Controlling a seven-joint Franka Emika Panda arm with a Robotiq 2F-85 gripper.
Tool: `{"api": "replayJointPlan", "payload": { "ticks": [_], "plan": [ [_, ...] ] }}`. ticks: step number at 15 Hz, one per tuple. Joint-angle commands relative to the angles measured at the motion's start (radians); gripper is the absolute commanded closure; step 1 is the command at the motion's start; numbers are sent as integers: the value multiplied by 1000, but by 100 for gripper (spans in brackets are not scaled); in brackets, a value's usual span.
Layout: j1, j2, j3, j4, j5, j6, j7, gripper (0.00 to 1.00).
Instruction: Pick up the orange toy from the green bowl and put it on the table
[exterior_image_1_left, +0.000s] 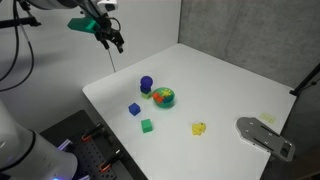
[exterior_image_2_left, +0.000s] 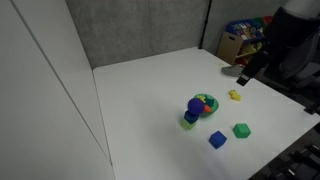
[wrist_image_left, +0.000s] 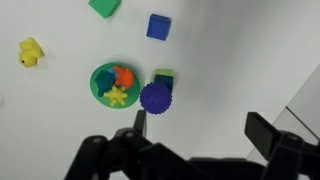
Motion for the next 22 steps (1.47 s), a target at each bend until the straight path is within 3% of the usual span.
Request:
{"api": "replayJointPlan", "payload": {
  "ticks": [1, 12, 22],
  "plan": [
    [-1, 94, -31, 148, 14, -90, -11, 0],
    [-48, 410, -101, 390, 14, -104, 76, 0],
    [-66, 669, -226, 468, -24, 43, 243, 0]
  ]
}}
